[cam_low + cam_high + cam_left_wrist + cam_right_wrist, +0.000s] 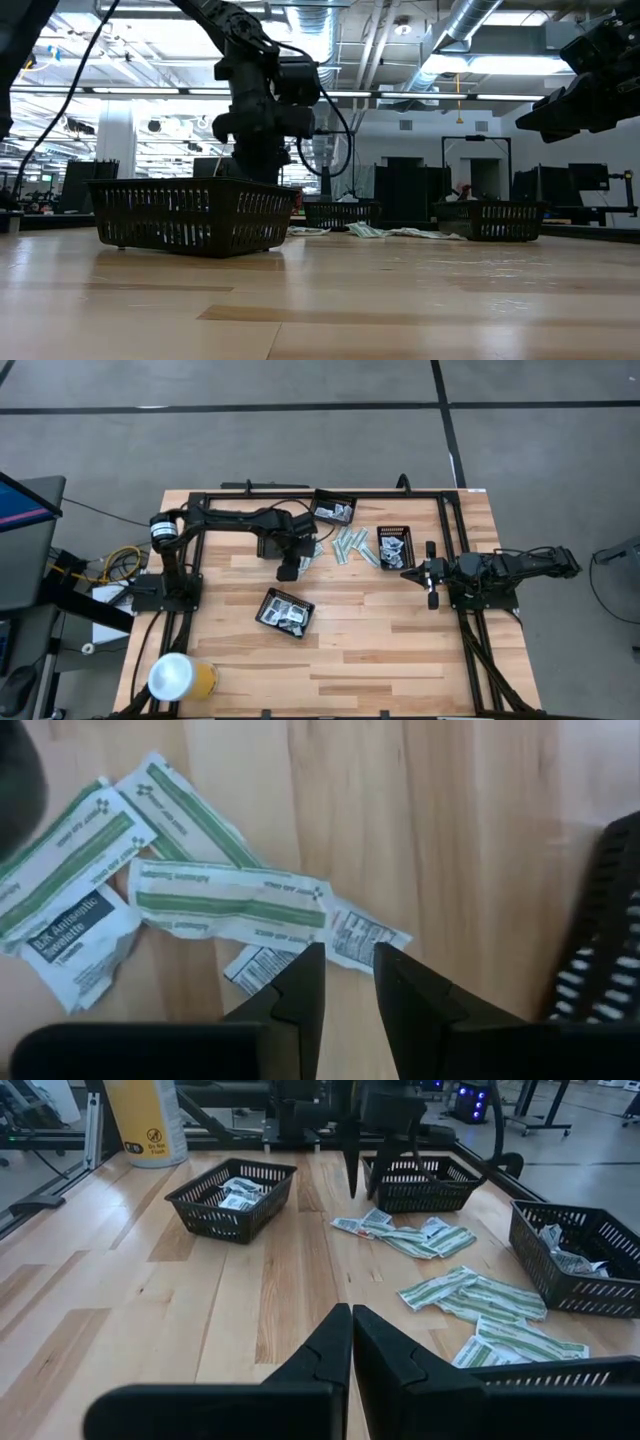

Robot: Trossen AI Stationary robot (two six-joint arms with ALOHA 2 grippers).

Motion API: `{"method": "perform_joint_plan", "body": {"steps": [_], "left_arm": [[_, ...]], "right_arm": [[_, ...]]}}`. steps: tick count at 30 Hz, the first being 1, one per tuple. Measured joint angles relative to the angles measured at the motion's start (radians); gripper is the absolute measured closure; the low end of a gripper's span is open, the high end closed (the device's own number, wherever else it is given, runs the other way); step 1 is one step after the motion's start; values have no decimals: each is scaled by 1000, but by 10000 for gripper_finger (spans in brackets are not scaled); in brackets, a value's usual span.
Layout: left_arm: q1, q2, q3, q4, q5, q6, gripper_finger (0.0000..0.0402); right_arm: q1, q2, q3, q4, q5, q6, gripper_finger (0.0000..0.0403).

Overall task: Pick & Place First Aid Supplies
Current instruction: Put the green bandage into the left black bin

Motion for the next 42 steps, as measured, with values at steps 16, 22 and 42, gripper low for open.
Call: {"method": "perform_joint_plan", "body": {"steps": [16,22,42], "left_arm": [[-49,11,0,108,-71,215,312],[-54,32,0,119,-73,213,312],[-84,35,-59,168,-169,134,233]], "right_arm": [[0,0,0,0,0,0,395],[0,0,0,0,0,0,395],[0,0,0,0,0,0,395]]}}
